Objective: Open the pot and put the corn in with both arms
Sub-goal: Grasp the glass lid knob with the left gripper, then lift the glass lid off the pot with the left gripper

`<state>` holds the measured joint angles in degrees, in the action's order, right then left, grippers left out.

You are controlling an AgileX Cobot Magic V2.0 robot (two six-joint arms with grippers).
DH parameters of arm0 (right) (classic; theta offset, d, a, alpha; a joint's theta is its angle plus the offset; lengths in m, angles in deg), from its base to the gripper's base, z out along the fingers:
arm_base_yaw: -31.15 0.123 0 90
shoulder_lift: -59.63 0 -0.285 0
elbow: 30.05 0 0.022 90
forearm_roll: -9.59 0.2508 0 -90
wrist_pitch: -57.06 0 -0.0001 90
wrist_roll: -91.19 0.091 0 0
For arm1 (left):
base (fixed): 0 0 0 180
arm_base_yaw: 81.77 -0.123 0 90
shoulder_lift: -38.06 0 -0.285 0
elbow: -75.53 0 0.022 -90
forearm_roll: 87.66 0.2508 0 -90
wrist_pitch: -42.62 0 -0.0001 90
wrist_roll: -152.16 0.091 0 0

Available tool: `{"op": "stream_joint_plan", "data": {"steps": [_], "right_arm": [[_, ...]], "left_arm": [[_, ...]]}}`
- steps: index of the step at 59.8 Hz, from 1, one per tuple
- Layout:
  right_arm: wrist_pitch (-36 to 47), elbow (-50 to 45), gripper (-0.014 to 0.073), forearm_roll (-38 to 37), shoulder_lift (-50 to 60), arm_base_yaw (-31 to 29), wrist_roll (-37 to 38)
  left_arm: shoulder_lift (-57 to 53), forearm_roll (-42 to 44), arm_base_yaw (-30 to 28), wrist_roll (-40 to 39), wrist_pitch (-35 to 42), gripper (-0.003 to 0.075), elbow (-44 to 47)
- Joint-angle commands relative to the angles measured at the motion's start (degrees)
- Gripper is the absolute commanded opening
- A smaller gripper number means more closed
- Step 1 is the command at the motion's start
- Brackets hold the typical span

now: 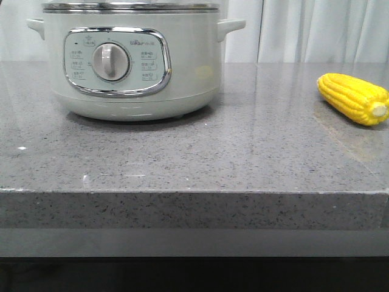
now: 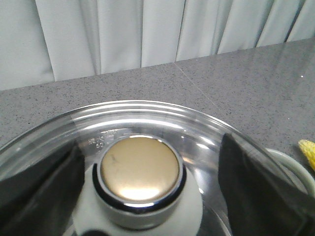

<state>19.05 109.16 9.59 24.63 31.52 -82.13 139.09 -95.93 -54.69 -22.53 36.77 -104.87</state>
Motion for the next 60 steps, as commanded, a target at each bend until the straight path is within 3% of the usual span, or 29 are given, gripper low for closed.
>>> {"op": "stream_joint_plan", "data": {"steps": [1,13,25,38,60], "right_arm": [[4.1,1.9,0.065,-0.9,-0.8,-0.3,-0.2],[4.1,1.9,0.065,-0.9,-0.8,-0.3,-0.2],[4.1,1.9,0.065,-0.9,-0.8,-0.3,-0.2],[4.1,1.9,0.065,-0.9,-0.8,-0.3,-0.2],[4.1,1.9,0.065,-0.9,-0.8,-0.3,-0.2]], "left_arm": [[-1.2,0.1,0.5,-0.1,5.9,0.0554,-2.3],[0.4,0.1,0.3,-0.1,7.0,0.0525,-2.3],[0.4,0.1,0.3,-0.1,7.0,0.0345,-2.3],[0.4,0.1,0.3,-0.1,7.0,0.0232,-2.3],[-2.9,0.1,0.3,-0.1,8.9,0.022,-4.4]]}}
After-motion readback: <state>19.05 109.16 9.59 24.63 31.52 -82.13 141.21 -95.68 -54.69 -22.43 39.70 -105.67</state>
